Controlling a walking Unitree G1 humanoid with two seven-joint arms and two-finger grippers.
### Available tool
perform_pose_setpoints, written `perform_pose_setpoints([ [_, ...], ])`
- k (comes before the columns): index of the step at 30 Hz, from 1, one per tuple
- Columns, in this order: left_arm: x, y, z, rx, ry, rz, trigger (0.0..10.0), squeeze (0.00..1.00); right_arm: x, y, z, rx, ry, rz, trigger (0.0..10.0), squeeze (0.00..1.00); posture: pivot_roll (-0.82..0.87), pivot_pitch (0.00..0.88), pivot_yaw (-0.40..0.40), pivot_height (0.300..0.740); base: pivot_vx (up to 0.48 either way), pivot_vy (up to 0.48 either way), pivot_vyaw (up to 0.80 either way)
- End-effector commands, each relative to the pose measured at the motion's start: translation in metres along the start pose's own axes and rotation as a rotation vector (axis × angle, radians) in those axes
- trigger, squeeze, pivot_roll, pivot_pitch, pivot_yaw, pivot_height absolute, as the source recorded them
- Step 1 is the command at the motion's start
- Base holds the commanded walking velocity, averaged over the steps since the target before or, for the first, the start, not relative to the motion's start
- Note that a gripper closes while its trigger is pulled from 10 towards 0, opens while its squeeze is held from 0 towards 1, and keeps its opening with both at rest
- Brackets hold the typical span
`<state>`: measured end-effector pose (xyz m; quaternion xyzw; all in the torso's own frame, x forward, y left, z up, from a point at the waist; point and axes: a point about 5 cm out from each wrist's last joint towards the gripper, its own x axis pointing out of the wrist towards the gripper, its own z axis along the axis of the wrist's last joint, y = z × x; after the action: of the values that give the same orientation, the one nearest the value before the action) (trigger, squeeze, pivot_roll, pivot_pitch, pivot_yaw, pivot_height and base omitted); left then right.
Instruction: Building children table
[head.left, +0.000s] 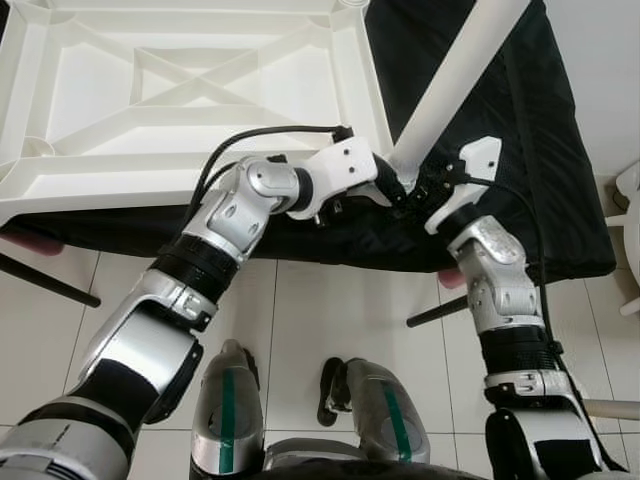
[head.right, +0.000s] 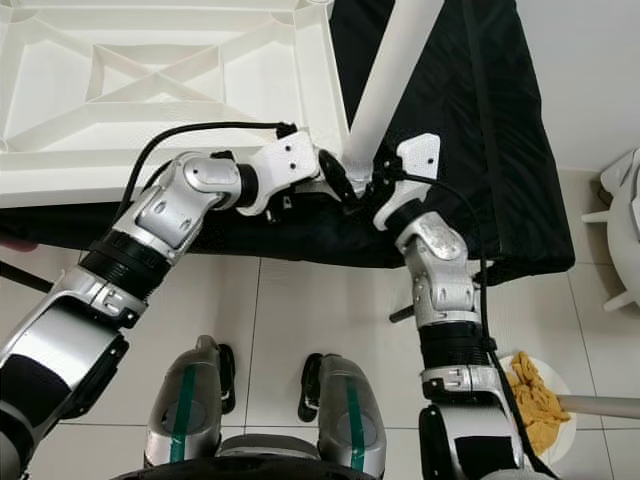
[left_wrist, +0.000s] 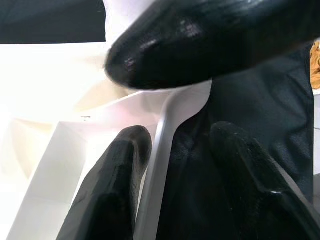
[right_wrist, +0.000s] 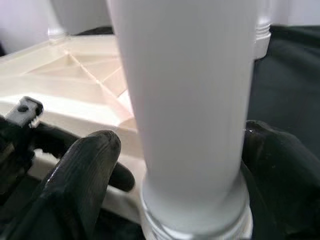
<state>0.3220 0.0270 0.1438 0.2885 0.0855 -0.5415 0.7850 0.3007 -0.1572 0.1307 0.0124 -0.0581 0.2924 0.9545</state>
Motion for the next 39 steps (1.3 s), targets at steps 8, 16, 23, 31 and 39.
perform_pose_setpoints([
  [8, 0.001, -0.009, -0.002, 0.005, -0.001, -0.065, 10.0, 0.00, -0.007, -0.024, -0.001, -0.019, 0.053, 0.080, 10.0, 0.00, 0.03, 0.035, -0.061, 0.740, 0.000, 0.000, 0.00],
  [16, 0.000, -0.010, -0.002, 0.004, 0.001, -0.069, 10.0, 0.00, -0.006, -0.031, -0.004, -0.019, 0.074, 0.115, 10.0, 0.00, 0.04, 0.044, -0.054, 0.740, 0.000, 0.000, 0.00],
  [23, -0.001, -0.009, -0.002, 0.004, 0.004, -0.068, 10.0, 0.00, 0.007, -0.034, 0.000, -0.021, 0.050, 0.139, 10.0, 0.00, 0.04, 0.046, -0.049, 0.740, 0.000, 0.000, 0.00],
  [31, -0.001, -0.009, -0.001, 0.006, 0.002, -0.069, 10.0, 0.00, 0.017, -0.033, 0.001, -0.033, 0.041, 0.154, 7.3, 0.00, 0.04, 0.052, -0.050, 0.740, 0.000, 0.000, 0.00],
  [39, -0.002, -0.008, -0.001, 0.007, 0.003, -0.062, 10.0, 0.00, 0.019, -0.031, -0.003, -0.035, 0.049, 0.177, 0.0, 0.00, 0.04, 0.053, -0.053, 0.740, 0.000, 0.000, 0.00],
])
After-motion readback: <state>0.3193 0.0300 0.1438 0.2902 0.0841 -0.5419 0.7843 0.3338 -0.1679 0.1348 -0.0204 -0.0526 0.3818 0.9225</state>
